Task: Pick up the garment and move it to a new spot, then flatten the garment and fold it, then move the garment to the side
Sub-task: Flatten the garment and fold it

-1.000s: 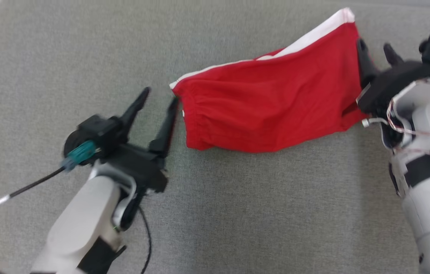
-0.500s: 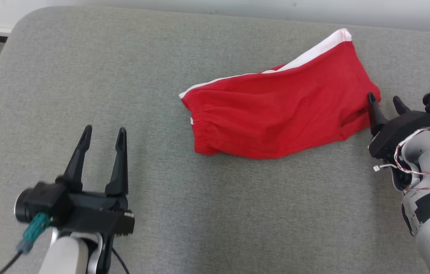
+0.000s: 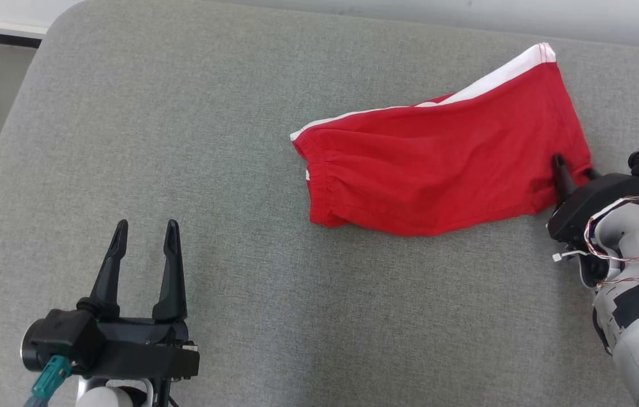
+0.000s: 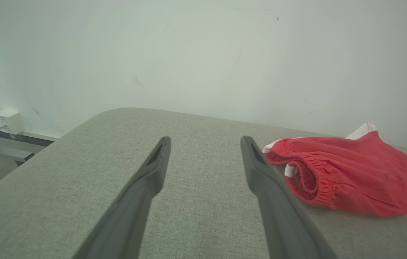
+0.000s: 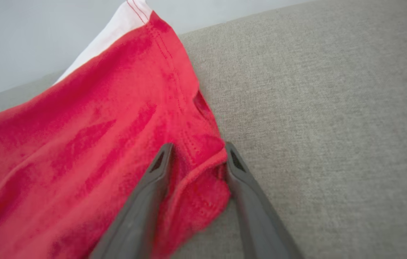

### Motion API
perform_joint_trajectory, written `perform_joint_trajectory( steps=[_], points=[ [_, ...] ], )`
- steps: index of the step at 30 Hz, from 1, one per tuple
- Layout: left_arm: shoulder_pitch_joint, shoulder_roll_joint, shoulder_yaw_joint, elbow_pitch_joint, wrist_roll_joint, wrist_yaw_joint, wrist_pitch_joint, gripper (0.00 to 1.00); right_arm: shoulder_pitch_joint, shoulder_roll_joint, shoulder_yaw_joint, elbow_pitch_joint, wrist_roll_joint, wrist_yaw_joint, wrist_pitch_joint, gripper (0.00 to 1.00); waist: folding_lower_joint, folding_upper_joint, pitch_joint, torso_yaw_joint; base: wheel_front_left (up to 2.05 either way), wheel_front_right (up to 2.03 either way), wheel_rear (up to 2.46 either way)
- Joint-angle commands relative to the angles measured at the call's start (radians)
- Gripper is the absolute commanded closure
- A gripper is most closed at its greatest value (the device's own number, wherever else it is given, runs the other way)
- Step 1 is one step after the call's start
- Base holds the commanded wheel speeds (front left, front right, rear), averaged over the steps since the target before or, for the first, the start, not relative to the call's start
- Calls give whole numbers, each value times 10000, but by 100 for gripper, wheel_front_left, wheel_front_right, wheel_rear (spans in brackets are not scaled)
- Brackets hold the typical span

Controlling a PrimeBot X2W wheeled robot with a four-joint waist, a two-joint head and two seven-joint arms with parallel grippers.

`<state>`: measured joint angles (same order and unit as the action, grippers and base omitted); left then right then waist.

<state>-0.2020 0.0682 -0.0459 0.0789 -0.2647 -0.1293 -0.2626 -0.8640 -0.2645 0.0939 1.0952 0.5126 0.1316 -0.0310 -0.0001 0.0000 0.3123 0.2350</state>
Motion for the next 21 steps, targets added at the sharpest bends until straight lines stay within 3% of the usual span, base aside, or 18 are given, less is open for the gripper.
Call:
perform_joint_trajectory(
  steps=[1,11,21],
  points=[
    [168,-45,-10,9,70,-13,-28,0,85,93,50,177,119,-24,5,100,1,0,-62,22,0,0,0],
    [649,77,69,127,171,-16,-28,0,1214,247,696,-945,1141,-24,-571,100,1,0,-970,-543,0,0,0],
    [1157,217,81,171,301,-6,-29,0,3614,-257,937,-3028,2691,-24,-401,100,1,0,-1638,-1172,0,0,0]
  ],
)
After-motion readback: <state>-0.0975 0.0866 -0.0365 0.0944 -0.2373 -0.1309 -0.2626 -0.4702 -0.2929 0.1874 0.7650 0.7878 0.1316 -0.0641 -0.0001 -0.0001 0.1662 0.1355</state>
